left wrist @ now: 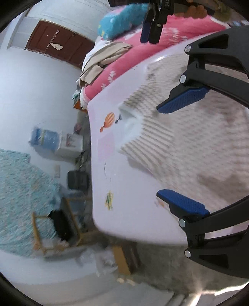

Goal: Fold large clothes

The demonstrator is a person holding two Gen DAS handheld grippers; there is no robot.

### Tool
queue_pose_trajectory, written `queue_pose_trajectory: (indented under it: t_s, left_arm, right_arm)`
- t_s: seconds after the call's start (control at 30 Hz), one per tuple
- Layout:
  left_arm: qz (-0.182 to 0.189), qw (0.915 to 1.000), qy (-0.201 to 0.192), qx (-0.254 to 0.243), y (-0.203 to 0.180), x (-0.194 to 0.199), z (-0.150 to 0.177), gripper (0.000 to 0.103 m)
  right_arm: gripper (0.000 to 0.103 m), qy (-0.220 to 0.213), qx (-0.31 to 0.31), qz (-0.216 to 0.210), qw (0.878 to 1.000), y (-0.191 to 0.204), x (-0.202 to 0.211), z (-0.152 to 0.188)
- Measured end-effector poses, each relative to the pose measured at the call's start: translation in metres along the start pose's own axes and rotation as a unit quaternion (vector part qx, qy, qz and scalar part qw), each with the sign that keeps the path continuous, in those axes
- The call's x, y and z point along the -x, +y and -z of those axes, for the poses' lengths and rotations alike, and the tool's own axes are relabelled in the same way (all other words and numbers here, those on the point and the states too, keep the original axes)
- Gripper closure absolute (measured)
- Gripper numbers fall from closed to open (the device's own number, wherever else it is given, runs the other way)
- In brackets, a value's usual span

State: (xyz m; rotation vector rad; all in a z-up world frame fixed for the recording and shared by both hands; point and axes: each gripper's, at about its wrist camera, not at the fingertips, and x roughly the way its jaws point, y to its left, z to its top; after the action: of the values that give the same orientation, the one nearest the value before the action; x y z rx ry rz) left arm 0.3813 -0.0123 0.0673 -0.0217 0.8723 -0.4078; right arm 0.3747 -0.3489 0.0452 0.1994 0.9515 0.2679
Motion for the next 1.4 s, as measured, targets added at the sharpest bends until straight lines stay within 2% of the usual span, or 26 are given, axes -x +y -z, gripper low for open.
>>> queue_pose_trajectory:
  t_s: [0.13, 0.2, 0.23, 0.3, 0.37, 0.43, 0.47, 0.5, 0.53, 0.57, 0.6, 0.7, 0.8, 0.93, 1.03, 1.07, 1.1, 1.17, 1.3, 1.4]
  left_arm:
    - [0.048, 0.9968, 0.049, 0.042, 0.004, -0.074, -0.044, 0.024]
    - [0.104, 0.988, 0.082, 0.079, 0.012, -0.109, -0.057, 0.024]
    - [0.114, 0.9825, 0.099, 0.109, 0.019, -0.128, -0.064, 0.024]
    - [0.115, 0.9777, 0.105, 0.141, 0.028, -0.15, -0.07, 0.025]
    - [0.094, 0.9794, 0.109, 0.142, 0.031, -0.168, -0.077, 0.026]
    - [0.079, 0.9821, 0.114, 0.127, 0.028, -0.179, -0.08, 0.043]
    - [0.074, 0.9828, 0.119, 0.12, 0.026, -0.183, -0.081, 0.05]
    - [0.074, 0.983, 0.123, 0.115, 0.024, -0.186, -0.08, 0.064]
    - [0.077, 0.9827, 0.129, 0.109, 0.02, -0.19, -0.078, 0.076]
    - [0.073, 0.9833, 0.131, 0.102, 0.018, -0.19, -0.077, 0.08]
    - [0.07, 0.9854, 0.126, 0.091, 0.015, -0.187, -0.076, 0.089]
    - [0.071, 0.9902, 0.102, 0.063, 0.009, -0.171, -0.078, 0.093]
    - [0.087, 0.9937, 0.066, 0.025, 0.0, -0.127, -0.072, 0.093]
    - [0.103, 0.993, 0.036, -0.045, -0.017, -0.057, -0.038, 0.093]
    - [0.108, 0.9909, 0.034, -0.073, -0.026, -0.027, -0.002, 0.093]
    - [0.109, 0.9903, 0.035, -0.079, -0.028, -0.021, 0.011, 0.092]
    - [0.109, 0.9898, 0.037, -0.084, -0.031, -0.018, 0.022, 0.092]
    - [0.102, 0.9894, 0.04, -0.095, -0.034, -0.013, 0.047, 0.092]
    - [0.096, 0.9902, 0.044, -0.091, -0.036, -0.017, 0.07, 0.092]
    - [0.096, 0.9912, 0.041, -0.081, -0.032, -0.018, 0.075, 0.091]
  right_arm:
    - [0.02, 0.051, -0.043, -0.021, 0.998, -0.027, -0.065, -0.053]
    - [0.02, 0.066, -0.053, -0.023, 0.996, -0.035, -0.091, -0.067]
    - [0.02, 0.075, -0.061, -0.023, 0.995, -0.041, -0.107, -0.075]
    - [0.02, 0.085, -0.068, -0.015, 0.994, -0.049, -0.131, -0.084]
    - [0.02, 0.097, -0.079, -0.004, 0.992, -0.06, -0.157, -0.091]
    - [0.031, 0.103, -0.088, -0.001, 0.991, -0.068, -0.171, -0.091]
    - [0.043, 0.105, -0.09, -0.003, 0.99, -0.07, -0.174, -0.09]
    - [0.057, 0.108, -0.093, -0.005, 0.99, -0.07, -0.178, -0.088]
    - [0.064, 0.109, -0.095, -0.013, 0.989, -0.071, -0.179, -0.084]
    - [0.083, 0.109, -0.097, -0.023, 0.989, -0.071, -0.177, -0.084]
    - [0.093, 0.105, -0.098, -0.033, 0.989, -0.07, -0.173, -0.082]
    - [0.094, 0.075, -0.081, -0.043, 0.993, -0.059, -0.145, -0.079]
    - [0.094, 0.045, -0.048, -0.054, 0.996, -0.04, -0.105, -0.07]
    - [0.092, 0.011, 0.033, -0.046, 0.998, -0.005, -0.046, -0.029]
    - [0.083, 0.004, 0.091, -0.013, 0.996, 0.017, -0.024, 0.018]
    - [0.072, 0.008, 0.107, -0.001, 0.994, 0.022, -0.018, 0.034]
    - [0.066, 0.006, 0.121, 0.005, 0.993, 0.026, -0.01, 0.048]
    - [0.064, -0.017, 0.142, 0.001, 0.99, 0.032, 0.009, 0.061]
    - [0.058, -0.072, 0.128, -0.055, 0.988, 0.039, 0.04, 0.042]
    - [0.061, -0.056, 0.101, -0.09, 0.989, 0.04, 0.019, 0.019]
